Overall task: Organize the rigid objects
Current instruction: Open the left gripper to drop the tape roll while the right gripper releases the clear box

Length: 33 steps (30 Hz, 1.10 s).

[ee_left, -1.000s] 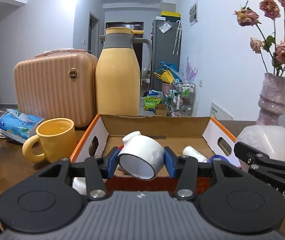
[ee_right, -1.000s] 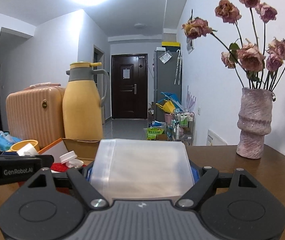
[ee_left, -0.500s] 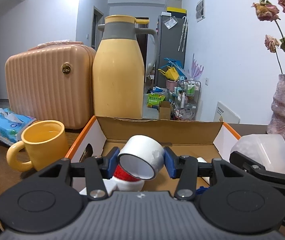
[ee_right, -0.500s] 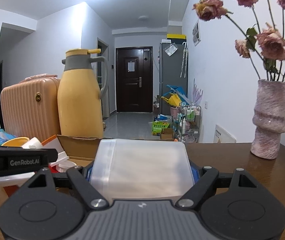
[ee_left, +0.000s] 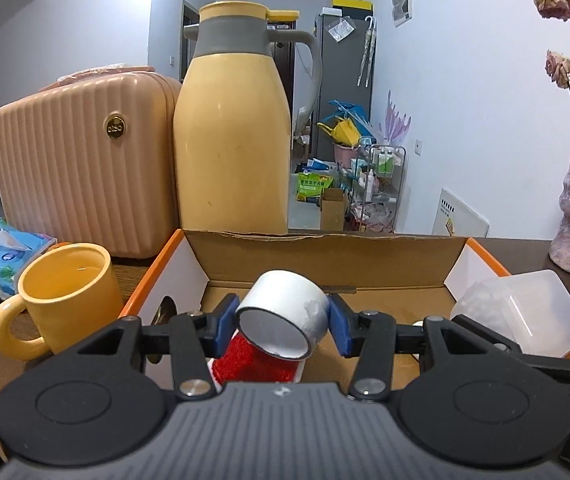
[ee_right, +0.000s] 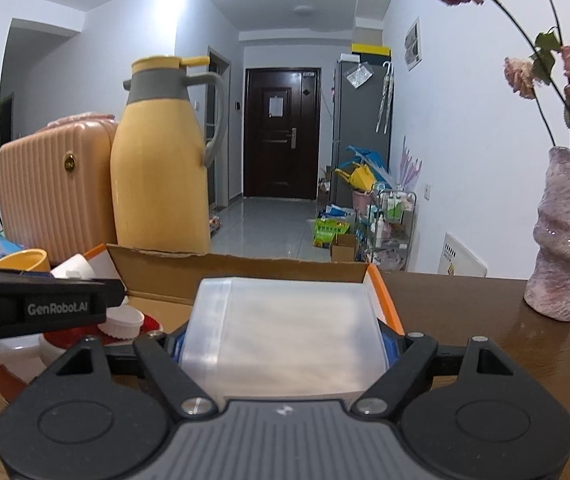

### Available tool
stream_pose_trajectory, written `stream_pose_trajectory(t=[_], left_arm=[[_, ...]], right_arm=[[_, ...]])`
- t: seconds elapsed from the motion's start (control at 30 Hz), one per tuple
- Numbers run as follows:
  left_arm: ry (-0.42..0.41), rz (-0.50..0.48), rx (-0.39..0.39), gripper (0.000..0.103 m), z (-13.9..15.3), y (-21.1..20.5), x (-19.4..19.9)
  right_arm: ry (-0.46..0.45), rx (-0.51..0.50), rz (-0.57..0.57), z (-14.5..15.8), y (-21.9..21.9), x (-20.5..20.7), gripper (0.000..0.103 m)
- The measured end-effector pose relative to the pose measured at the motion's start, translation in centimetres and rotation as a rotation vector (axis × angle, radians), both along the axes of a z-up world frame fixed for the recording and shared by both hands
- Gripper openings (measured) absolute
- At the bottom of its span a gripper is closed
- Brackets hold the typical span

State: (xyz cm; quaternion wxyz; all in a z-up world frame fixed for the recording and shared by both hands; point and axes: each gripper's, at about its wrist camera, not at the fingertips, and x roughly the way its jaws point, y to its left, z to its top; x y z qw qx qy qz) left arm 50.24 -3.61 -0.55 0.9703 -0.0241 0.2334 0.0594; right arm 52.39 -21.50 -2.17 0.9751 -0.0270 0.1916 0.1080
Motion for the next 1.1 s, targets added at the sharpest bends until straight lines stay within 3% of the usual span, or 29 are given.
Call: stream_pose_trajectory(t=[0.23, 0.33, 0.4, 0.53, 0.57, 1.1], left_arm=[[0.021, -0.009, 0.011, 0.048, -0.3, 0.1, 0.8], [0.032, -0.008, 0.007, 0.054, -0.5, 0.1, 0.7], [0.030, -0.001, 0.000, 0.078, -0.4, 0.3, 0.6], [-0.005, 0.029, 0.004, 0.093, 0.0, 0.6, 0.0], [-0.008, 0.036, 0.001, 0.102, 0.1, 0.7, -0.2], [-0.040, 0.066, -0.055, 0.103, 0.9, 1.8, -1.2]], right_arm=[[0.036, -0.032, 0.015, -0.4, 0.5, 0.9, 0.081], [0.058, -0.037, 0.020, -0.6, 0.5, 1.2, 0.082], [0.076, -0.043, 0.018, -0.7, 0.4, 1.4, 0.082], [0.068, -0.048, 0.000, -0.5, 0.4, 1.3, 0.096], [0.064, -0.047, -0.004, -0.4, 0.3, 1.2, 0.101], [0.030, -0.045, -0.023, 0.3, 0.0, 0.0, 0.103]])
